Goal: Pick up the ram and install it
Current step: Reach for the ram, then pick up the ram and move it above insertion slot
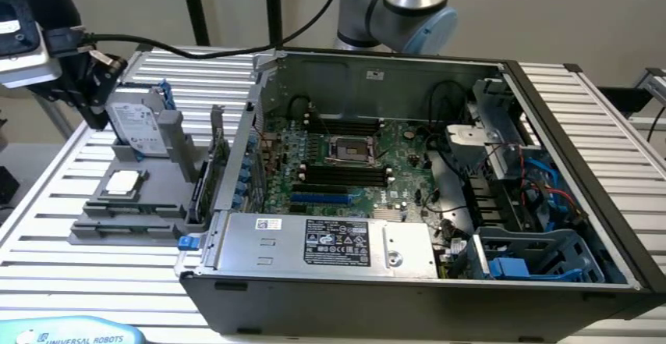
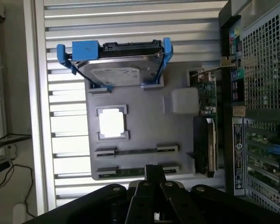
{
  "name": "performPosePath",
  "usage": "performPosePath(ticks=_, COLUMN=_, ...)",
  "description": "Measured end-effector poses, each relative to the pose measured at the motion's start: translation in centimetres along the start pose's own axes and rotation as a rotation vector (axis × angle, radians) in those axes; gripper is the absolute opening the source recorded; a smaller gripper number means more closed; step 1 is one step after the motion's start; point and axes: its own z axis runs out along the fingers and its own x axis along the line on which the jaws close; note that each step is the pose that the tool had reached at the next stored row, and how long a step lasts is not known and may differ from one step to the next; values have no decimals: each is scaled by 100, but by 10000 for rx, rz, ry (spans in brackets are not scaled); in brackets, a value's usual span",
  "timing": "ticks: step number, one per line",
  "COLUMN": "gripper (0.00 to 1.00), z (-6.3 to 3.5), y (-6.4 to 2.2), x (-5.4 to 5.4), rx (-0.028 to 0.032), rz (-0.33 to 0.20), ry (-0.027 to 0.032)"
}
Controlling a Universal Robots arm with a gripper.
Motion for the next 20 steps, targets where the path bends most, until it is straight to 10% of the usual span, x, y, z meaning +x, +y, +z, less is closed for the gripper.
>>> performPosePath(ticks=7, gripper=11, z=95, y=-148, x=49, rx=5, rz=4, ry=85)
performPosePath(ticks=20, gripper=11, z=98, y=-155, x=50, rx=7, rz=4, ry=97)
